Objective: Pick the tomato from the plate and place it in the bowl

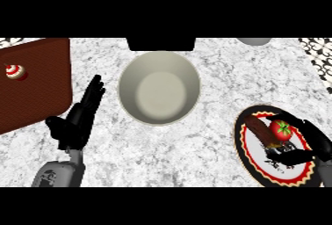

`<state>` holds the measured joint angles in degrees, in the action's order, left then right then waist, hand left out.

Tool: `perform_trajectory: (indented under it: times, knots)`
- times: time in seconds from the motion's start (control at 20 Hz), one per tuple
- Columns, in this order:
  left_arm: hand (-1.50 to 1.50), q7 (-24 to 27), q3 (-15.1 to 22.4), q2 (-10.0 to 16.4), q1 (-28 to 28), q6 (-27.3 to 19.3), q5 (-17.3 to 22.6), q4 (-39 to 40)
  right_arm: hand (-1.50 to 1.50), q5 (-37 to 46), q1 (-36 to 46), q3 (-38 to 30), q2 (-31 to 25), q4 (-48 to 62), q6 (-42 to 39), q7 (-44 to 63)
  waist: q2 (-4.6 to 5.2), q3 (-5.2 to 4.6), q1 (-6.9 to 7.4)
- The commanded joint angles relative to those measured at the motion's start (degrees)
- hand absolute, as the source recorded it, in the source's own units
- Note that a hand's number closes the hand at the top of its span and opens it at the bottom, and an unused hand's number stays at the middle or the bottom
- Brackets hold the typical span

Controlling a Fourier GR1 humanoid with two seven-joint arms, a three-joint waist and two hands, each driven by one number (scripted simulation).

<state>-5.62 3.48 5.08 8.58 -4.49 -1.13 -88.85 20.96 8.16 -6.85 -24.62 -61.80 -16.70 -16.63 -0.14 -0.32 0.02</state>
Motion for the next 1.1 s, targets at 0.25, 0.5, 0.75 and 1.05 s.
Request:
perform_trajectory:
  times: [0.25,0.5,0.75,1.05]
  knots:
    - [0.00,1.7,-1.1,0.0,-0.5,0.2,-1.2,1.6,1.50,4.5,-0.5,3.8,3.4,0.5,2.1,-7.3,0.15,0.32,-0.02]
    - [0.00,1.8,0.3,-0.9,-2.9,-0.2,-1.7,-0.3,1.50,6.1,-3.9,13.3,11.6,-13.7,-0.6,-0.5,-0.54,0.08,-0.55]
    - [0.00,0.5,1.7,-1.4,0.2,1.4,-1.4,1.3,1.50,8.8,1.0,32.1,24.1,-17.1,0.7,4.1,-0.43,0.06,3.03]
    - [0.00,-0.5,-0.3,-0.9,1.8,0.2,-1.3,2.1,1.50,1.2,-1.9,52.0,24.5,-34.5,16.2,13.1,-0.55,0.25,0.33]
